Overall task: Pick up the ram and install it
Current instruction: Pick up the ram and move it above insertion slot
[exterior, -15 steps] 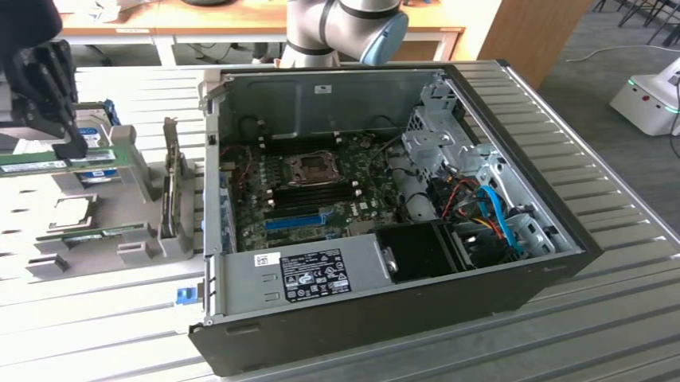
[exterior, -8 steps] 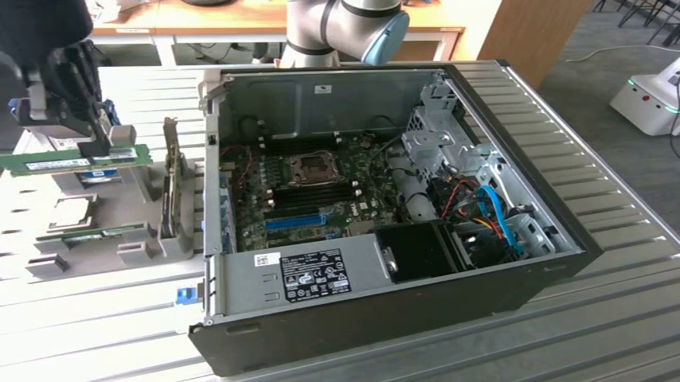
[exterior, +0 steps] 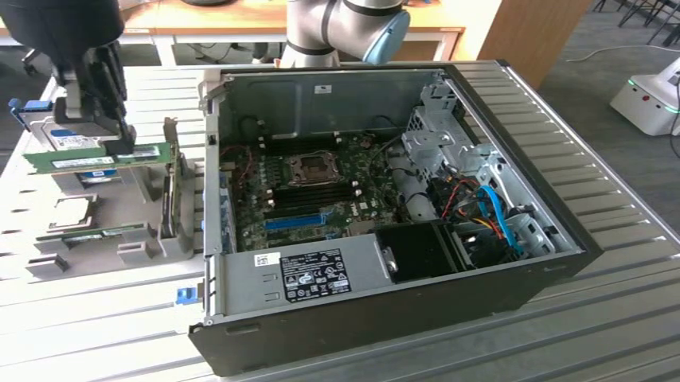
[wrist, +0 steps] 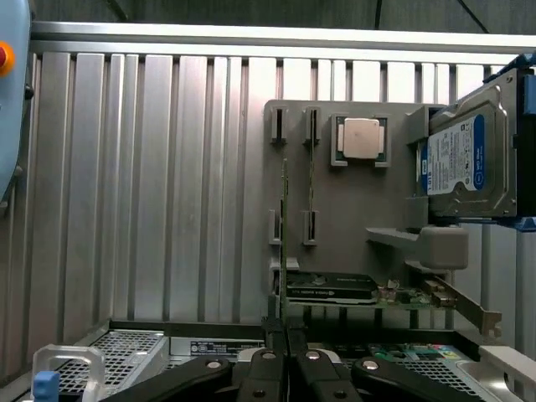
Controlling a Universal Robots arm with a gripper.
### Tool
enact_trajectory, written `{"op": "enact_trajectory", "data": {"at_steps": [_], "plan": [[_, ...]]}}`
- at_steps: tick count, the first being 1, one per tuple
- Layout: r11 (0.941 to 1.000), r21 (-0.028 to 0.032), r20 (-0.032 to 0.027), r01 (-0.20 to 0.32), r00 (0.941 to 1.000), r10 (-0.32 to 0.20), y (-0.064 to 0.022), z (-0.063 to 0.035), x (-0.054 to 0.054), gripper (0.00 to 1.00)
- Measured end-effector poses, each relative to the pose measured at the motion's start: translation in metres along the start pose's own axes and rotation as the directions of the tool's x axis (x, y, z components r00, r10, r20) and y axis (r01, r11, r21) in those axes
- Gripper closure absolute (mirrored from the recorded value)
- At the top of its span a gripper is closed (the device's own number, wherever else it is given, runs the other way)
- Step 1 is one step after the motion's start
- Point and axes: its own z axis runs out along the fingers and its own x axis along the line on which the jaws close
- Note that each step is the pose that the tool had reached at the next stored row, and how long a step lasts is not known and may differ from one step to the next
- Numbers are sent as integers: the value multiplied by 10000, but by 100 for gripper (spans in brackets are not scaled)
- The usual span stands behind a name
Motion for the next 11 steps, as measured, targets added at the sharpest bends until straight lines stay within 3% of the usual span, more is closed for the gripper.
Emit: {"op": "enact_trajectory", "data": {"at_steps": [11], "plan": [[10000, -4, 1, -1, 10000, 1, -326, -13, 3, 88]]}}
